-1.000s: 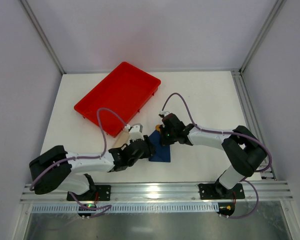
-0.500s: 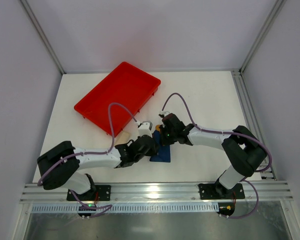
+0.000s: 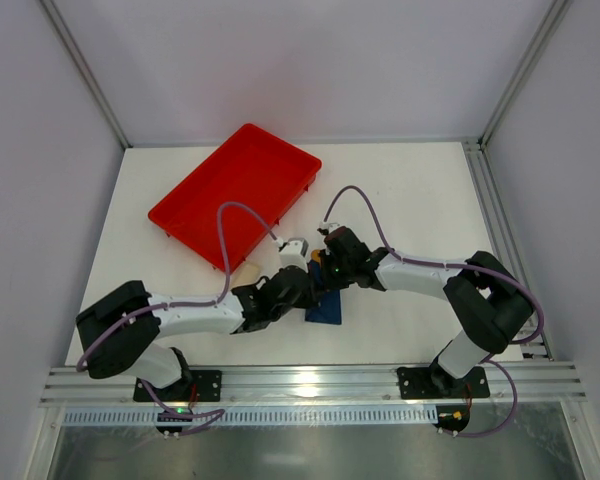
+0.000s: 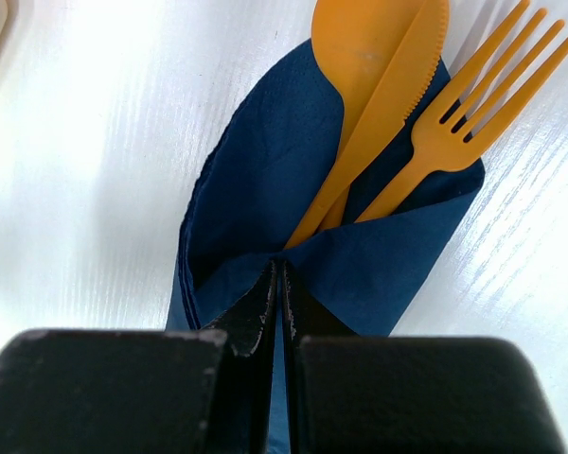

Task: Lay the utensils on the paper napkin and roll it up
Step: Roll the napkin at the center of the board.

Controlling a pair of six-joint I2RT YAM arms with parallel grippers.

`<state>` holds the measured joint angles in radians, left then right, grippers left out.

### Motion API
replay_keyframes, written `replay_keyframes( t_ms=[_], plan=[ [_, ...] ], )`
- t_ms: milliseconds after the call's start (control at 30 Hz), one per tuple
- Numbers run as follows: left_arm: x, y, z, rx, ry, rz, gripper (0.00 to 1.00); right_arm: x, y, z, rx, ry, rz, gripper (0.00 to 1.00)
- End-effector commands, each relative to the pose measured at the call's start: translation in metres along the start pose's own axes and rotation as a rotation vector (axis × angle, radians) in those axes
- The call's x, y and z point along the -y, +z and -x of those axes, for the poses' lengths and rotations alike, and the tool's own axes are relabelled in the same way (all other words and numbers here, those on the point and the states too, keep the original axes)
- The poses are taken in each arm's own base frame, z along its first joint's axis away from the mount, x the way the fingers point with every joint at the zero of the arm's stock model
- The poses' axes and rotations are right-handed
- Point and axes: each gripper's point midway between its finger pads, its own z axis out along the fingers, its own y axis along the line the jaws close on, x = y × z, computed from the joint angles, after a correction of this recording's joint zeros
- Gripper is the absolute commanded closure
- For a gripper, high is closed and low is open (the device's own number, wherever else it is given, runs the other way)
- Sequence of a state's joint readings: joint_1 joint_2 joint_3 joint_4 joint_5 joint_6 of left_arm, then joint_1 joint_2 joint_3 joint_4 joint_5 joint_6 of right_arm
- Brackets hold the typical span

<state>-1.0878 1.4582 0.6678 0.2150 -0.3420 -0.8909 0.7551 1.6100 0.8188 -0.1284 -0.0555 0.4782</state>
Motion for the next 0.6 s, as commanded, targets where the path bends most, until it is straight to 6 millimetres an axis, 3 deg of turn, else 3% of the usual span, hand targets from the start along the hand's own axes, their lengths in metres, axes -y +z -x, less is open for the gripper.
replay_keyframes(
  t_ms=[0,400,567],
  plan=[
    [0.029,0.005,0.030,0.080,-0.086,-0.072,1.00,0.003,-0.001,-0.017,-0.047,0.005,-0.010,0.96],
    [0.037,0.007,0.051,0.114,-0.233,-0.122,1.00,0.002,-0.001,-0.017,-0.048,0.010,-0.002,0.96],
    [0.040,0.012,0.048,0.097,-0.227,-0.125,1.00,0.002,-0.001,-0.016,-0.046,0.014,-0.002,0.96]
  ],
)
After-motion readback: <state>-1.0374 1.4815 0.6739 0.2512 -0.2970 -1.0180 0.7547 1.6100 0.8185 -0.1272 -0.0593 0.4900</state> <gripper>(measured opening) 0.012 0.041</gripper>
